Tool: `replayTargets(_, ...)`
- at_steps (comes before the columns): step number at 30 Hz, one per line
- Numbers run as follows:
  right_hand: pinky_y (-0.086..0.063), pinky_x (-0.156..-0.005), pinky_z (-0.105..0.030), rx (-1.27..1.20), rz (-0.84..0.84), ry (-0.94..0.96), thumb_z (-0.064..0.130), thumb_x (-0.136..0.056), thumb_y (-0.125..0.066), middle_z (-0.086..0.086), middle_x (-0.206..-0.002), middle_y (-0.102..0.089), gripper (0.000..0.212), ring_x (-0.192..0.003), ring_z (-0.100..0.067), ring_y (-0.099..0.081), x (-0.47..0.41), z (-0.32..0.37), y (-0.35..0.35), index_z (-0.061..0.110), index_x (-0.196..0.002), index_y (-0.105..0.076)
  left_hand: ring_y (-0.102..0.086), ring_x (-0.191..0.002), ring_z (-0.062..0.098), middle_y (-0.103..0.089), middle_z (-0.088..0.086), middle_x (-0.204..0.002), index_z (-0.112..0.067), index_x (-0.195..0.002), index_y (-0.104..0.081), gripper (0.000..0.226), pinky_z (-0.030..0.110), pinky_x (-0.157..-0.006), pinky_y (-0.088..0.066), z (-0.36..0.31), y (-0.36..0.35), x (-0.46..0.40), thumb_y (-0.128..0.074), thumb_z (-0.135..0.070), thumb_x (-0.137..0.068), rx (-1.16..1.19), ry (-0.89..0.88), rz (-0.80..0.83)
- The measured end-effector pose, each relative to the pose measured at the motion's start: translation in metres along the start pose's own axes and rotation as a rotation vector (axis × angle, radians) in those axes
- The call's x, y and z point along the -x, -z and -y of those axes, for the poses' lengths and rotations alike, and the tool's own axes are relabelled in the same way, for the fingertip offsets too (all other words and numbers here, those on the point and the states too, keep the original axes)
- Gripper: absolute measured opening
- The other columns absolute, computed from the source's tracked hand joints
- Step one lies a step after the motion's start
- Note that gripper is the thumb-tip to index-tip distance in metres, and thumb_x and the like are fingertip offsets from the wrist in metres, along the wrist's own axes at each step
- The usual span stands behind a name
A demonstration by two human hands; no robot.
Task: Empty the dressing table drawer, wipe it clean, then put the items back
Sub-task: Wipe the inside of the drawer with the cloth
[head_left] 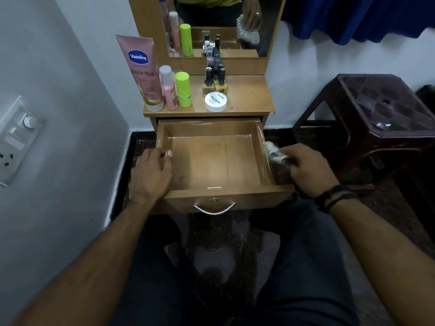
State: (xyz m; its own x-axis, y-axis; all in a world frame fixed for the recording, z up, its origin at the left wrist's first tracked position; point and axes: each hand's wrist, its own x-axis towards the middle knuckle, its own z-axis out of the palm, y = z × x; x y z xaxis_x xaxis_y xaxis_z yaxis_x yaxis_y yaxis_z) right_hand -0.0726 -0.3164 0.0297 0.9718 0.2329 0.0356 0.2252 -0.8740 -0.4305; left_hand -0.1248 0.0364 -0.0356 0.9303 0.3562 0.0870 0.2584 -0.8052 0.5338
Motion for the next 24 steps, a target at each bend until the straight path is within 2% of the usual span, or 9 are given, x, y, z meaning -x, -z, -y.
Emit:
replayTargets(2,-0.046,-0.097,-0.037,0.165,0.321,-0.021,0.015,-0.093,-0.059,-0.001,-0.12,-0.059,0.034,-0.111,-0.024,-0.057,-0.007,0.005,-0.004,0.025,-0.126,-0.064,-0.055,-0.111,0.026,-0.058,0.008,-0.123,-0.014,-0.121,-0.06,0.052,0.051,-0.093,-0.049,0.0,0.0,0.0,-0.031,-0.054,-0.104,-0.002,-0.002,-0.002)
replayTargets(4,-0.046,-0.098,-0.039,0.246,0.472,-0.056,0.019,-0.094,-0.059,-0.002,-0.123,-0.056,0.035,-0.113,-0.024,-0.055,-0.01,0.007,-0.007,0.032,-0.126,-0.062,-0.054,-0.112,0.026,-0.058,0.007,-0.124,-0.015,-0.121,-0.06,0.052,0.051,-0.094,-0.049,0.001,-0.001,0.0,-0.031,-0.054,-0.103,0.0,0.003,-0.001)
replayTargets(7,-0.048,-0.096,-0.038,0.253,0.465,-0.056,0.021,-0.094,-0.061,-0.001,-0.126,-0.059,0.034,-0.112,-0.022,-0.057,-0.013,0.008,-0.006,0.034,-0.125,-0.063,-0.055,-0.111,0.024,-0.058,0.005,-0.122,-0.017,-0.119,-0.059,0.054,0.052,-0.094,-0.049,0.0,-0.001,0.0,-0.029,-0.058,-0.101,0.005,0.009,-0.004)
replayTargets(12,-0.051,-0.087,-0.038,0.38,0.342,0.035,0.038,-0.096,-0.057,-0.005,-0.117,-0.058,0.032,-0.101,-0.025,-0.059,-0.028,0.007,-0.021,0.026,-0.126,-0.062,-0.055,-0.112,0.023,-0.057,0.003,-0.123,-0.02,-0.12,-0.059,0.053,0.051,-0.094,-0.05,0.001,-0.003,0.0,-0.028,-0.059,-0.101,-0.008,0.011,0.011)
replayTargets(16,-0.053,-0.088,-0.042,0.409,0.254,-0.002,0.033,-0.098,-0.052,-0.01,-0.112,-0.058,0.032,-0.098,-0.029,-0.06,-0.065,0.011,-0.03,0.019,-0.125,-0.061,-0.055,-0.112,0.024,-0.058,0.004,-0.124,-0.02,-0.121,-0.059,0.053,0.051,-0.093,-0.05,0.0,-0.002,0.0,-0.029,-0.058,-0.102,-0.021,0.004,0.022)
replayTargets(20,-0.05,-0.091,-0.041,0.458,0.249,-0.009,0.022,-0.096,-0.053,-0.015,-0.116,-0.062,0.034,-0.106,-0.035,-0.061,-0.094,0.015,-0.033,0.017,-0.129,-0.062,-0.055,-0.112,0.025,-0.059,0.005,-0.123,-0.019,-0.119,-0.061,0.05,0.05,-0.093,-0.049,-0.001,0.0,0.0,-0.031,-0.056,-0.102,-0.022,-0.006,0.015)
replayTargets(24,-0.049,-0.09,-0.038,0.448,0.293,-0.006,0.021,-0.095,-0.055,-0.013,-0.117,-0.062,0.034,-0.106,-0.032,-0.061,-0.084,0.017,-0.028,0.018,-0.128,-0.063,-0.055,-0.111,0.025,-0.059,0.005,-0.122,-0.019,-0.118,-0.061,0.051,0.051,-0.094,-0.048,-0.001,0.0,0.001,-0.03,-0.056,-0.102,-0.014,-0.002,0.014)
